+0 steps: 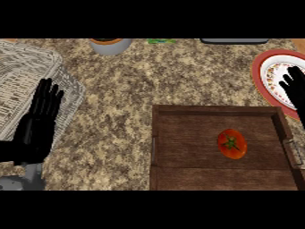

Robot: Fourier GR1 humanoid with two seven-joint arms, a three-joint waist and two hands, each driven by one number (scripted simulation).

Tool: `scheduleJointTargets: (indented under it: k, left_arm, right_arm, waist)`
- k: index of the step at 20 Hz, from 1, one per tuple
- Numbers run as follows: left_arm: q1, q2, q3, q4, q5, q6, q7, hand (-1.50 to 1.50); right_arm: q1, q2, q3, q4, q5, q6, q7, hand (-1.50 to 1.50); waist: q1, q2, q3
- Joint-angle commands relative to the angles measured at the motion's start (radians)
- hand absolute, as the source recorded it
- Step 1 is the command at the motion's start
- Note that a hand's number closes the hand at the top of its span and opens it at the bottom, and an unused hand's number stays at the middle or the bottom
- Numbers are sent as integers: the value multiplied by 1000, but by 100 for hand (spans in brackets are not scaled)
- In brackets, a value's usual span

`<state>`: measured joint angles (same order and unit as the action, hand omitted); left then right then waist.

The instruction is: Pick the tomato from the tray and place it in the plate

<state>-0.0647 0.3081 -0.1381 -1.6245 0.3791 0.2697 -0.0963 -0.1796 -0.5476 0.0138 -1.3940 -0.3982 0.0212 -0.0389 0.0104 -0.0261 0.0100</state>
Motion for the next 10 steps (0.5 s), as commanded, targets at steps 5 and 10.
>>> scheduleJointTargets:
  k: [5,10]
  left_arm:
    - [36,21,-123,129,-38,-55,133,0]
    - [25,-15,-200,216,-53,-73,210,0]
  right_arm:
    - [-319,-4,268,-136,8,354,42,150]
    - [-520,-81,312,12,235,441,-100,-150]
  waist:
    - [140,65,-14]
    - [87,63,-10]
